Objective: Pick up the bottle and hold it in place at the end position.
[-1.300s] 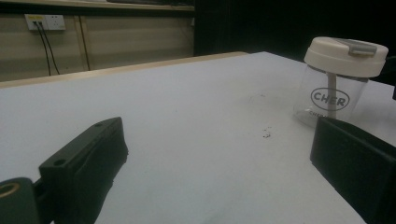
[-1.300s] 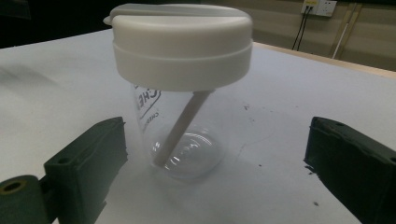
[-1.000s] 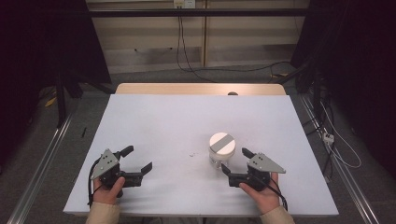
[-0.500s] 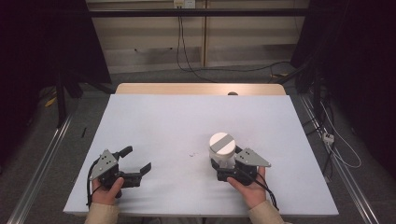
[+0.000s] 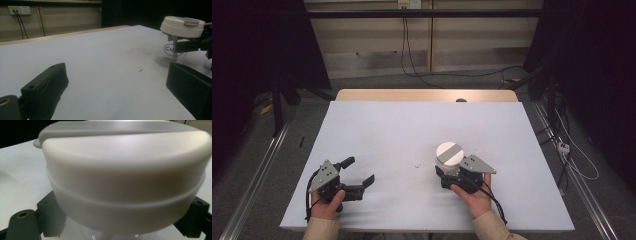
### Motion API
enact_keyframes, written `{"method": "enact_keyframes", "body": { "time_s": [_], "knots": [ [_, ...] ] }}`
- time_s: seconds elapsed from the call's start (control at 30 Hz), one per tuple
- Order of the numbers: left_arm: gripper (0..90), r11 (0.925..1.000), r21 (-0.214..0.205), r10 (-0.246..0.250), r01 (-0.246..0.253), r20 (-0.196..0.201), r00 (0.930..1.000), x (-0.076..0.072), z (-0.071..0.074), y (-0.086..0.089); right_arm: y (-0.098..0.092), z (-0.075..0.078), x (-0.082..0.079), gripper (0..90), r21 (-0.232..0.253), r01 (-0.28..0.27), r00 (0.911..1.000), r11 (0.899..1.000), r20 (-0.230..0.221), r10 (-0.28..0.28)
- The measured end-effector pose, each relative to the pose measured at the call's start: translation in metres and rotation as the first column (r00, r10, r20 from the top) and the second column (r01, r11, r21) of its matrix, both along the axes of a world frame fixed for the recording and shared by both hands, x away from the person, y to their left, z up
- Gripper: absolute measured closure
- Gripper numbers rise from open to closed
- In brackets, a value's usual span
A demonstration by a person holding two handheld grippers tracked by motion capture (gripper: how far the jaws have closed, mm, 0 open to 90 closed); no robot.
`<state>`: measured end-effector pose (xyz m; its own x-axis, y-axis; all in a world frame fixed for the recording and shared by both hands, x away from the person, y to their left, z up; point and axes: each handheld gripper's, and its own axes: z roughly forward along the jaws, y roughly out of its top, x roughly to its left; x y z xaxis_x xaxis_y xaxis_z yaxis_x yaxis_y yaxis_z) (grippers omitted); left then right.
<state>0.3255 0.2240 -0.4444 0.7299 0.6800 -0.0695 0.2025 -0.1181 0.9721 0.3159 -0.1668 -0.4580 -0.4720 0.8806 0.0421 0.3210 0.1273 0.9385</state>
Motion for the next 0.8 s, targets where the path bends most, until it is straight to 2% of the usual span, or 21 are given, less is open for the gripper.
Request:
{"method": "enact_keyframes", "body": {
  "time_s": [0.3, 0.67, 0.8],
  "knots": [
    [3.3, 1.0, 0.001, -0.007, 0.007, -0.001, 1.0, -0.0001, -0.0002, -0.0016, -0.0002, -0.001, 0.0019, 17.3, -0.001, -0.004, 1.0, 1.0, -0.001, 0.004],
    [3.3, 0.9999, -0.005, -0.011, 0.011, -0.002, 0.9999, 0.0009, -0.0006, -0.0013, -0.0022, 0.0006, 0.0042, 18.5, -0.006, -0.038, 0.9993, 0.999, 0.001, 0.038],
    [3.3, 0.9999, -0.007, -0.012, 0.012, -0.003, 0.9999, 0.0007, -0.0005, -0.0017, -0.0003, 0.0059, 0.0088, 18.6, 0.007, -0.046, 0.9987, 0.999, 0.022, 0.046]
  ]
}}
